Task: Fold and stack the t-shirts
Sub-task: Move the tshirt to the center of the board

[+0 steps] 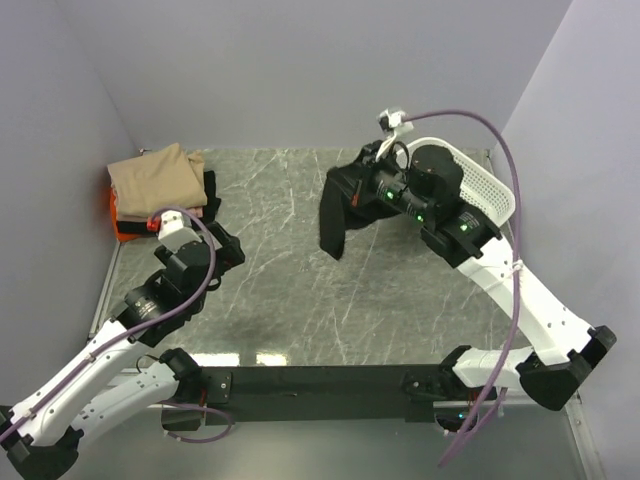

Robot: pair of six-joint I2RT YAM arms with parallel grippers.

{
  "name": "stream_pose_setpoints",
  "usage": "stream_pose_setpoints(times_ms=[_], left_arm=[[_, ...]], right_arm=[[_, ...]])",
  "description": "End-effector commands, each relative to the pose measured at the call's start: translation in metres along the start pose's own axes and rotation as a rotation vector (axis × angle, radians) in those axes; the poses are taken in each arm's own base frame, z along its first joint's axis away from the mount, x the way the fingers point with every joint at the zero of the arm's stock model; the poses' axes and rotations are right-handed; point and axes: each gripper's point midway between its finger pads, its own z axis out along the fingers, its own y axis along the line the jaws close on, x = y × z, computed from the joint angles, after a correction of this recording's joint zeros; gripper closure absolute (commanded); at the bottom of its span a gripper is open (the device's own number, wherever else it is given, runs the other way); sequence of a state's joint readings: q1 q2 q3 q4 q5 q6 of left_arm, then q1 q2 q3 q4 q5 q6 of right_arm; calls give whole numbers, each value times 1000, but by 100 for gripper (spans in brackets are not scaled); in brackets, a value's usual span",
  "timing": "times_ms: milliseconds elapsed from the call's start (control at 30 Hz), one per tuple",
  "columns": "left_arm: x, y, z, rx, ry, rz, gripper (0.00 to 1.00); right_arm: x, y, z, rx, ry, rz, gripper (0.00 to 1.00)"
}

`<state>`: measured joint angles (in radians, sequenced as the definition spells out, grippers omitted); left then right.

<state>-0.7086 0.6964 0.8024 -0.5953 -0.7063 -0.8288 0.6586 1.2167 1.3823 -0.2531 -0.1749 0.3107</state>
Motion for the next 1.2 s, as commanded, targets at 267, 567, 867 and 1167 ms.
stream_pose_setpoints(times_ms=[267, 567, 867, 1167], left_arm=[[-11, -2, -3, 1, -37, -34, 1], [-10, -4, 0, -2, -36, -21, 1], [-9, -3, -1, 2, -42, -28, 1], [15, -8, 17, -68, 10, 90, 1]], right_arm=[[-97, 74, -29, -131, -238, -159, 100], [-74, 66, -30, -121, -208, -168, 100], [-6, 50, -4, -114, -44, -86, 89], [148, -98, 5, 468, 293, -11, 28]])
